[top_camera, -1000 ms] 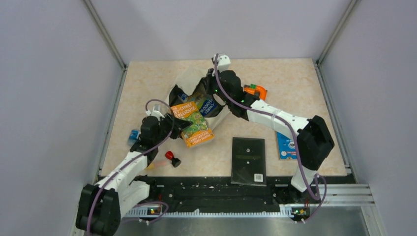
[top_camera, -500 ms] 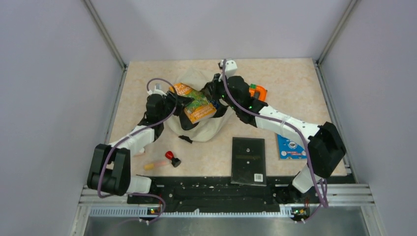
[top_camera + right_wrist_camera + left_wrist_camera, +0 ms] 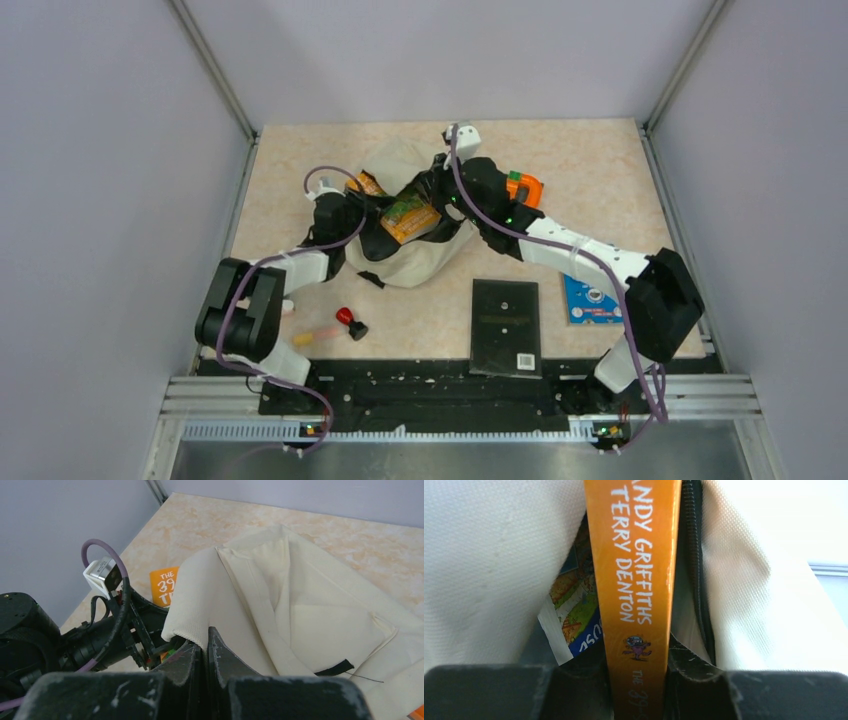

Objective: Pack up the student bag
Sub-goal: Place the book in the student bag.

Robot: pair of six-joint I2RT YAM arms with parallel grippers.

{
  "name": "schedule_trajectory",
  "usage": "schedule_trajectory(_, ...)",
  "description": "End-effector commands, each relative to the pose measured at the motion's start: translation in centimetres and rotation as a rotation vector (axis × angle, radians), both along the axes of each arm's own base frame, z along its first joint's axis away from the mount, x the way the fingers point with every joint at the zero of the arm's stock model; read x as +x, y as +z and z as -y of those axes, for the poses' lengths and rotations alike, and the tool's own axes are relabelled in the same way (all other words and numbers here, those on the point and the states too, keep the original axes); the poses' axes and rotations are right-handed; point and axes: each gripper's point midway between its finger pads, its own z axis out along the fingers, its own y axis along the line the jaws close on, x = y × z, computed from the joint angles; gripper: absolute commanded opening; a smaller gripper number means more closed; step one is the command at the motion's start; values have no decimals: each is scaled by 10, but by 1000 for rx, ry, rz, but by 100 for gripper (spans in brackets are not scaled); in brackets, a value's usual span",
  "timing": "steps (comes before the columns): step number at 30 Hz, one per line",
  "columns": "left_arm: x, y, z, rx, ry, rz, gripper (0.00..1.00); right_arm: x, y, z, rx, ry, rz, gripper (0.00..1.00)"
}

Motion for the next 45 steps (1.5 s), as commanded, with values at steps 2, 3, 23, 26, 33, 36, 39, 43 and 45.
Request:
schedule_trajectory(2, 28, 46, 3, -15, 28, 148, 39, -1, 57, 1, 96, 10, 120, 0)
schedule_trajectory(3, 27, 43, 5, -6, 15, 136, 47, -1, 57, 0, 94, 11, 121, 0)
schedule_trajectory(23, -6, 3, 3, 236, -67, 26, 68, 3, 51, 3, 72, -8, 129, 0)
schedule_trajectory(26, 4, 13, 18, 245, -105, 49, 52, 5, 46, 1, 62, -8, 125, 0)
schedule_trajectory(33, 22, 25, 42, 259, -121, 80, 48, 13, 28, -1, -16, -18, 103, 0)
schedule_trajectory(36, 26, 17, 45, 274, -131, 59, 55, 14, 22, -2, -26, -15, 95, 0)
schedule_trajectory(39, 23, 11, 41, 313, -134, 41, 69, 13, 20, -3, -35, -12, 90, 0)
schedule_trajectory(43, 11, 12, 30, 396, -144, 38, 85, 13, 20, 0, -49, -18, 94, 0)
schedule_trajectory(45, 3, 14, 24, 441, -149, 32, 90, 13, 21, 1, -51, -20, 95, 0)
